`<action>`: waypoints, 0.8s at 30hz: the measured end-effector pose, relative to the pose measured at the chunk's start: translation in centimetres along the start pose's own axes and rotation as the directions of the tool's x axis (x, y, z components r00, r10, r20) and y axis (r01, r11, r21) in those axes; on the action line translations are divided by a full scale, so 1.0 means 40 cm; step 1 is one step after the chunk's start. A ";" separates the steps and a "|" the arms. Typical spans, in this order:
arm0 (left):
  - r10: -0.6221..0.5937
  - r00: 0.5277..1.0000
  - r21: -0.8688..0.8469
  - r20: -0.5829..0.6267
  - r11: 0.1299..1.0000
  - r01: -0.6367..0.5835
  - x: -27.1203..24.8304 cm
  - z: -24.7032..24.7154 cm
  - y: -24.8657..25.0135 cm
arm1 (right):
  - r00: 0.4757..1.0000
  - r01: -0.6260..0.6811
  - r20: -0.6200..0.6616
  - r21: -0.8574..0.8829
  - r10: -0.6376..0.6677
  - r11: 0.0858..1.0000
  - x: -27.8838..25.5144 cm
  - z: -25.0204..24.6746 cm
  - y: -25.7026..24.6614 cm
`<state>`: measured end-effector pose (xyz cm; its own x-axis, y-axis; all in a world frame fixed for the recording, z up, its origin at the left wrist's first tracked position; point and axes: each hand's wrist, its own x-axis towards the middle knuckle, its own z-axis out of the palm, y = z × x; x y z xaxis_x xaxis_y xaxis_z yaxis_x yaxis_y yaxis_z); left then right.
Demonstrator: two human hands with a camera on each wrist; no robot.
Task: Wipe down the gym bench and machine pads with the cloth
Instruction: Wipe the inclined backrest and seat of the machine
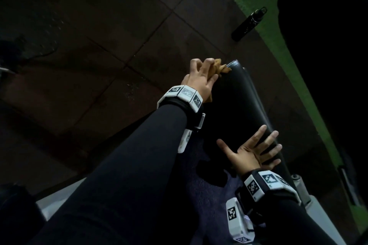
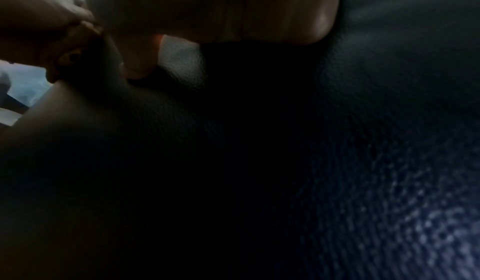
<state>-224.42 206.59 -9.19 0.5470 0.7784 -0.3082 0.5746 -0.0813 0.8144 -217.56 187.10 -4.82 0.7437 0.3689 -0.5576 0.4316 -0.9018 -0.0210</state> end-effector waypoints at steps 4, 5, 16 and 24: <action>-0.046 0.996 0.049 0.075 0.998 0.042 0.038 0.017 0.034 | 1.000 -0.007 -0.005 0.003 0.007 1.000 0.001 0.003 -0.002; -0.049 0.995 0.071 0.091 0.997 0.043 0.045 0.019 0.040 | 1.000 -0.006 -0.008 0.003 0.006 1.000 0.002 0.004 -0.002; -0.074 0.968 0.019 0.239 0.997 0.071 0.043 -0.017 0.042 | 1.000 -0.004 -0.022 0.020 0.004 1.000 0.002 0.006 0.002; -0.107 0.967 0.033 0.230 0.994 0.102 0.039 -0.006 0.041 | 1.000 -0.002 -0.012 0.023 0.002 1.000 -0.001 0.001 0.001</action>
<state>-222.75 207.81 -8.22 0.6074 0.6184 -0.4986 0.6474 -0.0217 0.7618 -217.58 187.04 -4.84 0.7506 0.3697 -0.5477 0.4182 -0.9075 -0.0395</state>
